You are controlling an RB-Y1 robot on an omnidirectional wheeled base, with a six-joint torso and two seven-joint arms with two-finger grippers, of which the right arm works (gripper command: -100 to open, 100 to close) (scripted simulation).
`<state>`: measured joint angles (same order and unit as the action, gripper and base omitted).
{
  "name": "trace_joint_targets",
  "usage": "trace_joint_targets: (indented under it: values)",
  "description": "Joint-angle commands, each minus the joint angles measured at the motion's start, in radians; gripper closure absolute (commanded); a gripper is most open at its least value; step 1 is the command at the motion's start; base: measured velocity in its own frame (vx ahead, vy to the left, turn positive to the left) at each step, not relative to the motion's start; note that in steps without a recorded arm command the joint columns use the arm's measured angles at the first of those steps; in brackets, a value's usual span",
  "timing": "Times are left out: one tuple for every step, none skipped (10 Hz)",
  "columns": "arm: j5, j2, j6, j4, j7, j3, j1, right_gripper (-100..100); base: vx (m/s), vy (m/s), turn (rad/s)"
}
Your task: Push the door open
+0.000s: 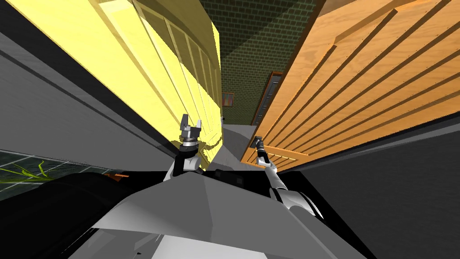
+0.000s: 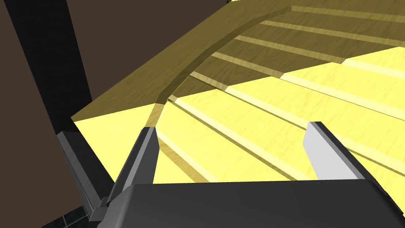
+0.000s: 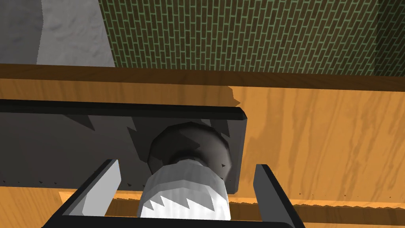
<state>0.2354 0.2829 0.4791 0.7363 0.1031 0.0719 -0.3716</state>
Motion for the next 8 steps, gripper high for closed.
trace_joint_targets:
  values:
    - [0.0, 0.0, 0.0, 0.0, 0.0, 0.0, 0.001, 100, -0.012, -0.001, -0.005]
    - [0.0, 0.0, 0.0, 0.0, 0.0, 0.0, 0.001, 100, -0.031, -0.005, 0.004]
    - [0.0, 0.0, 0.0, 0.0, 0.0, 0.0, 0.001, 100, -0.03, -0.002, 0.002]
    - [0.0, 0.0, 0.0, 0.0, 0.0, 0.0, 0.001, 100, -0.021, 0.0, -0.004]
    - [0.0, 0.0, 0.0, 0.0, 0.0, 0.0, 0.001, 100, -0.012, 0.001, -0.004]
    - [0.0, 0.0, 0.0, 0.0, 0.0, 0.0, 0.001, 100, 0.0, 0.0, 0.0]
    - [0.001, -0.012, 0.0, -0.008, -0.024, -0.017, -0.004, 100, 0.091, 0.026, -0.09]
    - [0.002, -0.018, 0.001, -0.01, -0.035, -0.025, -0.008, 100, 0.174, 0.018, -0.117]
